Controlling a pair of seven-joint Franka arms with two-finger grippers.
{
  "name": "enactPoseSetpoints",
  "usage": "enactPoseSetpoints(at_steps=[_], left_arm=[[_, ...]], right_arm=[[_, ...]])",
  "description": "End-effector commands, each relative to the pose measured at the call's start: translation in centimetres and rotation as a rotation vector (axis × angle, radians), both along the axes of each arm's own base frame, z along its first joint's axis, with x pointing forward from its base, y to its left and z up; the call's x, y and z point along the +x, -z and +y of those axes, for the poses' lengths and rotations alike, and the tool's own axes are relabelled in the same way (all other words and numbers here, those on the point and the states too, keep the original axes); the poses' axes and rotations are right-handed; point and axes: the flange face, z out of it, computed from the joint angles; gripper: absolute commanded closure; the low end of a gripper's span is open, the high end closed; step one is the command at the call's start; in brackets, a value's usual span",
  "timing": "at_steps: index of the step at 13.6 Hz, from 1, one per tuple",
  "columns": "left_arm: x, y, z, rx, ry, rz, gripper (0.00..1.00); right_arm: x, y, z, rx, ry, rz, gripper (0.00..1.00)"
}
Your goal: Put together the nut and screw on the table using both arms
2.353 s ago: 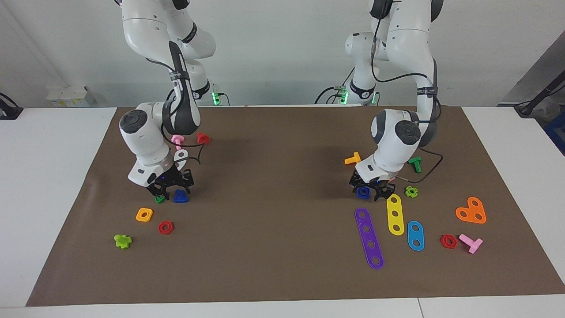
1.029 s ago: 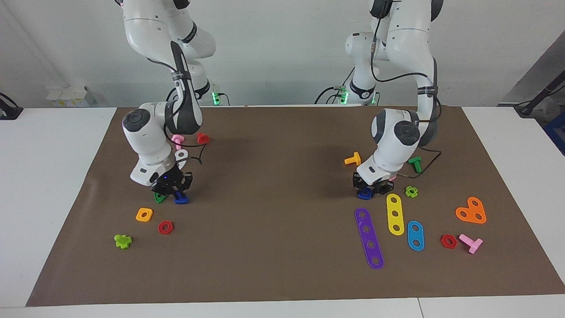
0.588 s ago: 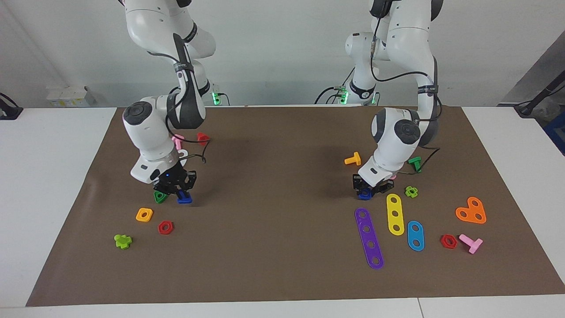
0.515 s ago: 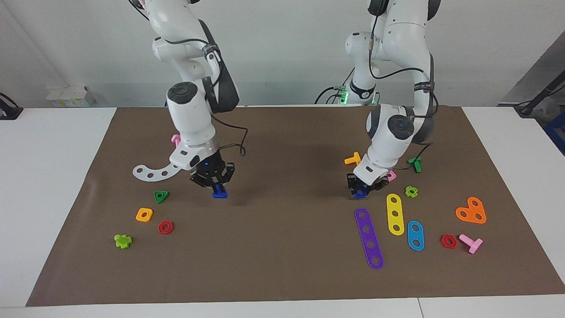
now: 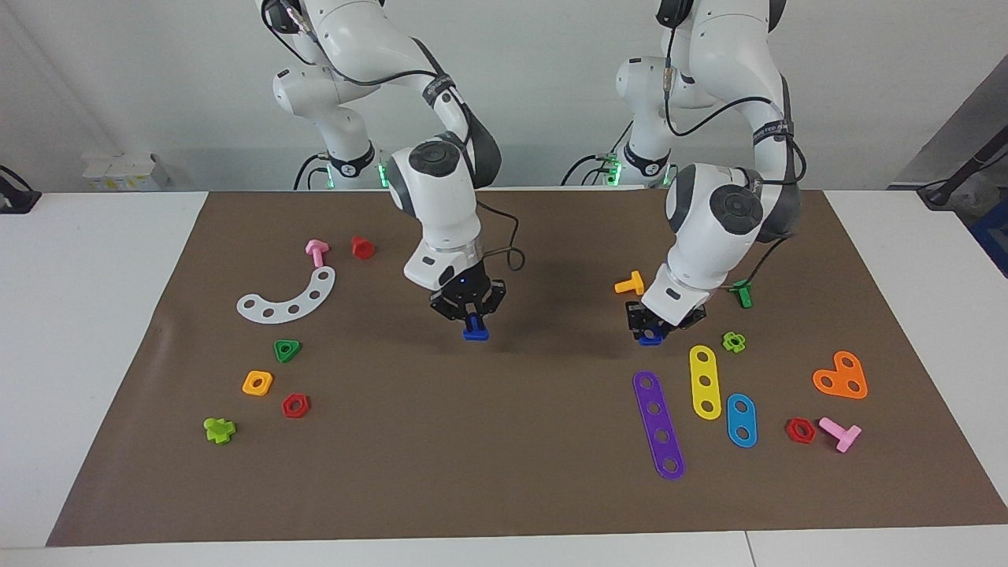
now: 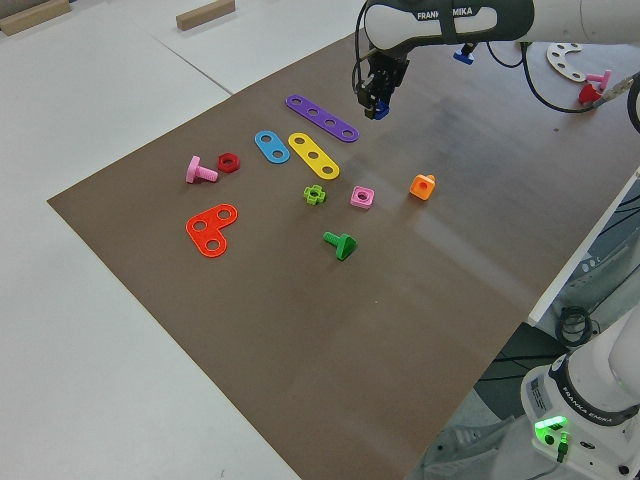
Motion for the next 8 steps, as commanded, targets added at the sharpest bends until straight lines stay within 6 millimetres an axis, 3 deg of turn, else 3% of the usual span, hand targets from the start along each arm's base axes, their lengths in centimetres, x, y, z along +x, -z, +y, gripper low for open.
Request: enactPoseSetpoints(at_steps=[1,4,5,8], left_arm=[[0.4,-1.6,-0.3,0.008,-0.036,0.013,1.0],[0.7,-2.0,-1.3,-0.016,-0.092,0.013,1.0],[0.8,-2.4,-1.8,-0.024,-0.102,0.009,1.0],[0.9,-2.4,-2.9,-0.031,-0.143,0.009,1.0]], right_arm=[[0.3,3.0,6.1,-0.023,0.025,-0.027,1.0],[0.6,6.7,10.1,-0.045,0.06,-0.044,1.0],[0.4,6.7,11.2,-0.017,0.054,-0.067,1.0],[-0.1,6.7,11.8,0.003,0.066,-0.077,1.0]])
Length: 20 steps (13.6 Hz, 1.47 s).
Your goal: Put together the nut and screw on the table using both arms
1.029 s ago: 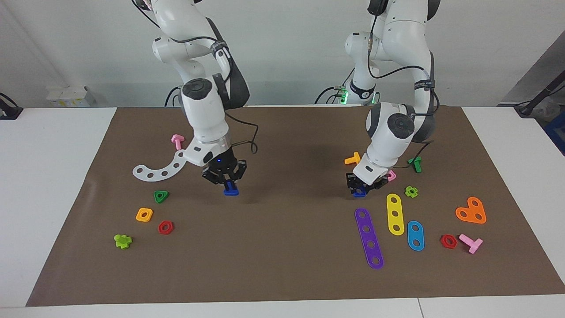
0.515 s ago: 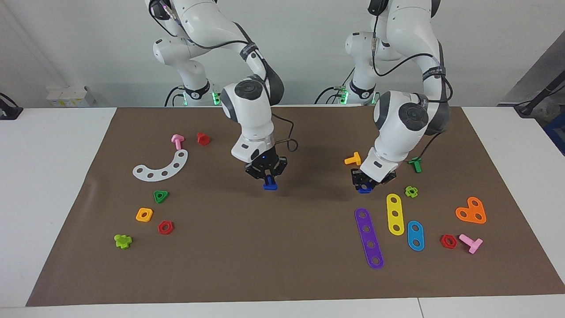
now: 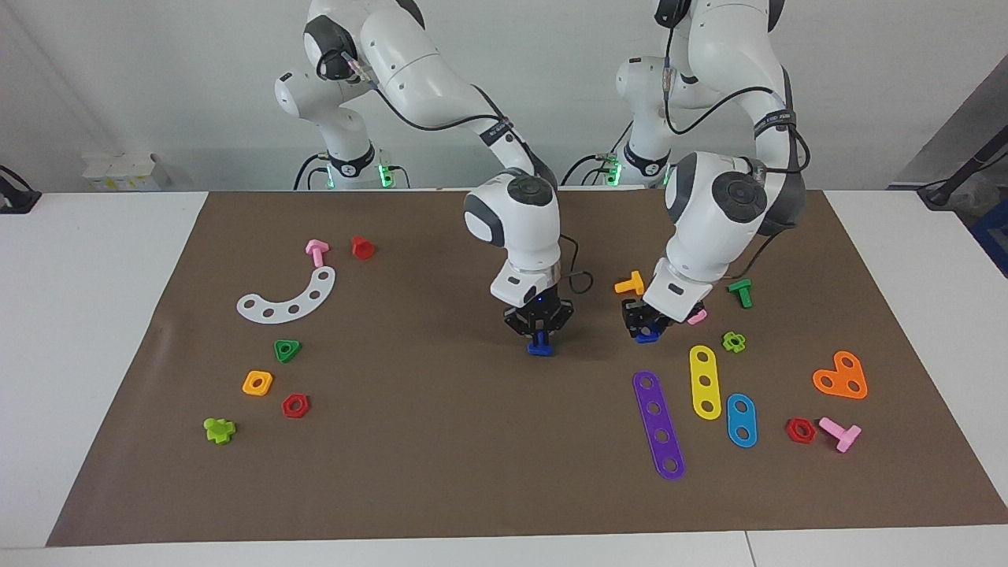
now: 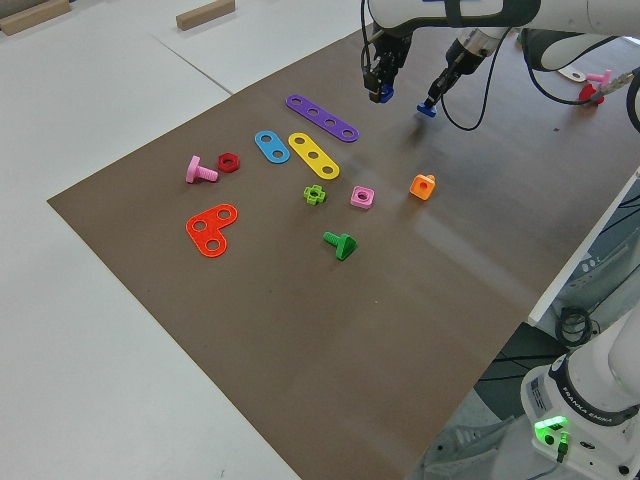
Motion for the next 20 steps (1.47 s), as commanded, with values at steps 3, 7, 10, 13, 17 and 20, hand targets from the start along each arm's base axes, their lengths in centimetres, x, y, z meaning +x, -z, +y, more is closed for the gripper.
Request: enactPoseSetpoints(at_steps=[3,7,10,13,17,20], left_arm=[[0.2,-0.6,-2.9,-0.025,-0.06,0.008,1.0],[-0.6,0.1,-5.5,-0.024,-0.104,0.015,1.0],[-0.4,0.5,-8.7,-0.038,-0.16,-0.006,1.0],[-0.4,1.4,-11.4,-0.039,-0.197,-0.008,1.0],[-1.7,2.7,-14.2,-0.04,-0.18,-0.013,1.0],[-3.2,4.5,-15.6,-0.016,-0.165,-0.001,1.0]], right_arm=[[0.0,0.3,-0.2,-0.006,0.022,-0.005,0.71],[-0.7,0.8,-0.4,-0.027,0.024,0.02,0.0],[0.0,-2.3,-1.8,-0.026,0.046,0.01,0.0],[-0.1,-7.2,-6.7,-0.037,0.078,0.013,0.0],[-1.1,-11.8,-14.4,-0.096,0.02,0.046,0.0],[0.1,-14.7,-19.7,-0.114,0.018,0.064,0.0]])
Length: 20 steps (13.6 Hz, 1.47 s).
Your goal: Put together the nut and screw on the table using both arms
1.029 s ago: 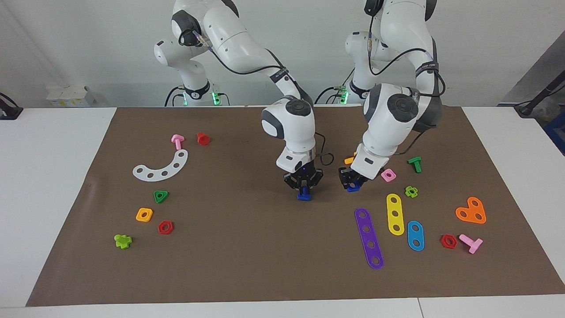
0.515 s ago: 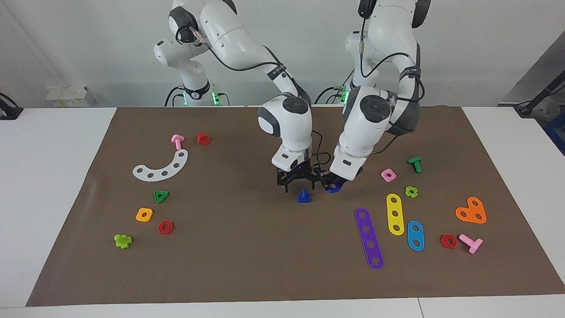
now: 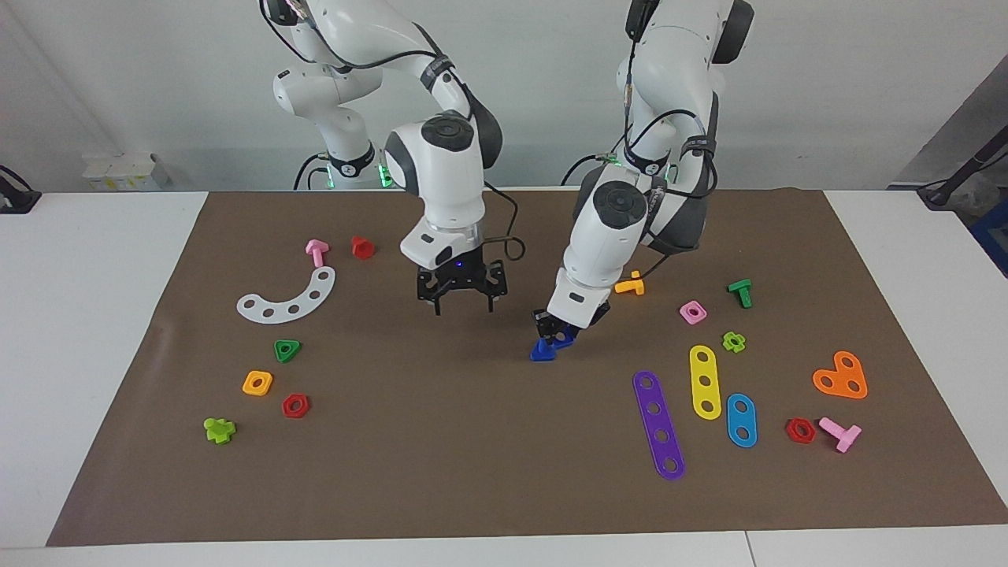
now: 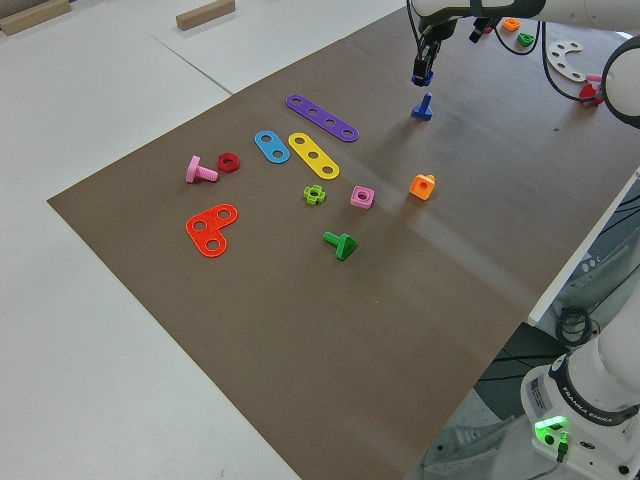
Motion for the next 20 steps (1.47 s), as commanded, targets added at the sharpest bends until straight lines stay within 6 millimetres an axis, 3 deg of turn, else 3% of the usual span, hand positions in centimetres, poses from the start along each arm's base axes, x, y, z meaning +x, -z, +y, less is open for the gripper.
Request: enactPoseSetpoints(at_steps=[1,5,8,12,15,17,18,20], left_arm=[[-1.1,1.6,-1.4,0.025,-0.019,-0.011,1.0],[-1.9,3.0,-1.7,0.031,-0.027,-0.008,1.0],[-2.0,3.7,-1.4,0.05,-0.018,-0.014,1.0],[-2.6,5.2,-1.2,0.051,-0.02,-0.012,1.0],[-3.2,5.8,-1.4,0.053,-0.031,-0.009,1.0],[-4.1,7.2,-1.2,0.045,-0.029,-0.023,1.0],[-4.4,7.8,-1.0,0.046,-0.028,-0.024,1.0],[-4.3,7.6,-1.0,0.048,-0.025,-0.022,1.0]], right_arm=[[0.1,-2.1,-5.1,-0.015,-0.001,0.007,0.0],[1.0,-6.8,-15.0,0.0,0.05,0.023,0.0],[0.8,-9.7,-20.6,0.024,0.096,0.024,0.0],[0.4,-14.6,-24.7,0.024,0.169,0.061,0.0],[-0.6,-18.8,-27.2,0.014,0.188,0.094,0.0],[-2.0,-20.9,-29.2,0.001,0.167,0.101,0.0],[-2.9,-21.9,-30.1,-0.003,0.162,0.097,0.0],[-3.8,-21.7,-31.2,-0.009,0.157,0.134,0.0]])
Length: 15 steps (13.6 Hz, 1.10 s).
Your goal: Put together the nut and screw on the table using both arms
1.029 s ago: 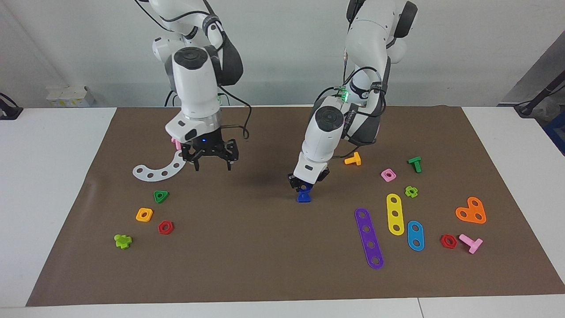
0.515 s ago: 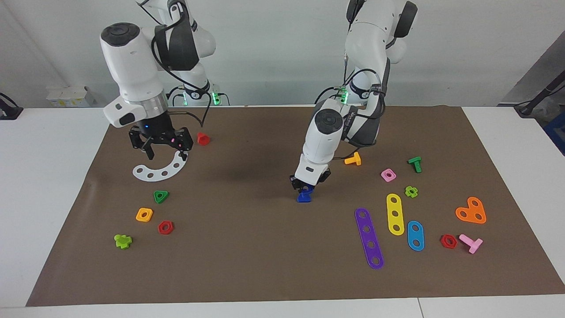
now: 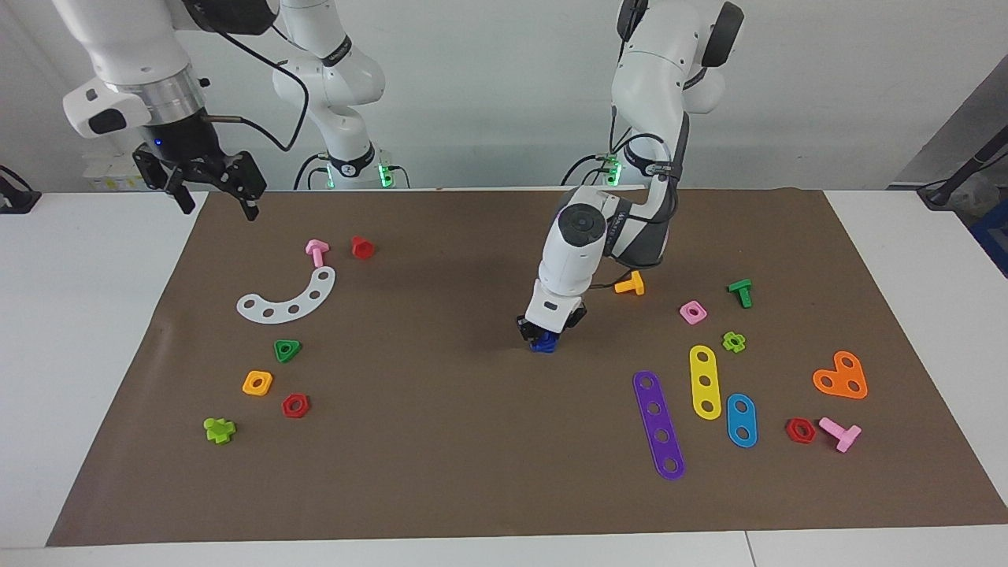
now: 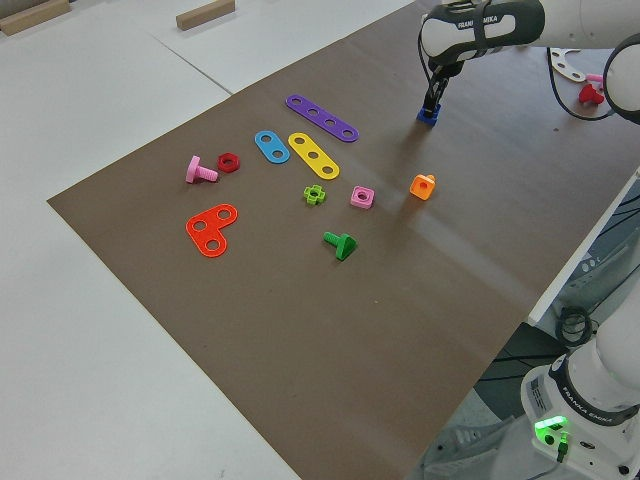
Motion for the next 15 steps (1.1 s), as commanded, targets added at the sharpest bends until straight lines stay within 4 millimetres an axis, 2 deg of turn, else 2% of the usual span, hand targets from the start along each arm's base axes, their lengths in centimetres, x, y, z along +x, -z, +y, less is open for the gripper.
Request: enactPoseSetpoints(at_steps=[1,2,3,4,6,8,9,10,11,13,15], left_arm=[[-0.5,-0.3,0.4,0.016,-0.005,-0.024,1.0],[-0.3,-0.4,0.7,0.016,-0.005,-0.026,0.49],[-0.2,-0.4,0.8,0.029,0.005,-0.033,0.03],[-0.1,-0.7,0.6,0.037,0.017,-0.044,0.0],[0.8,-2.2,0.5,0.033,0.015,-0.051,0.0],[2.2,-5.2,0.2,0.039,0.009,-0.032,0.0],[3.3,-6.7,0.9,0.04,-0.009,-0.023,0.0],[4.1,-7.9,2.0,0.043,-0.026,-0.018,0.0],[5.0,-9.1,4.0,0.045,-0.046,-0.014,0.0],[5.5,-12.8,7.9,0.035,-0.036,-0.005,0.0],[5.6,-15.9,13.2,0.04,0.043,0.036,0.0]], right_arm=[[-1.1,-0.1,-1.3,0.006,-0.02,0.019,0.0],[-1.2,0.4,-1.2,0.006,-0.019,0.021,0.0],[-1.5,0.7,-1.0,0.006,-0.017,0.013,0.0],[-1.8,1.2,-0.9,0.007,-0.019,0.014,0.0],[-2.0,1.3,-0.6,0.007,-0.023,0.019,0.0],[-2.1,1.5,-0.4,0.006,-0.028,0.028,0.0],[-2.1,1.5,-0.3,0.006,-0.025,0.028,0.0],[-2.2,1.6,-0.1,0.006,-0.028,0.029,0.0],[-2.3,1.6,0.0,0.006,-0.028,0.031,0.0],[-2.3,1.7,0.1,0.006,-0.029,0.033,0.0],[-2.3,1.7,0.1,0.006,-0.031,0.031,0.0]])
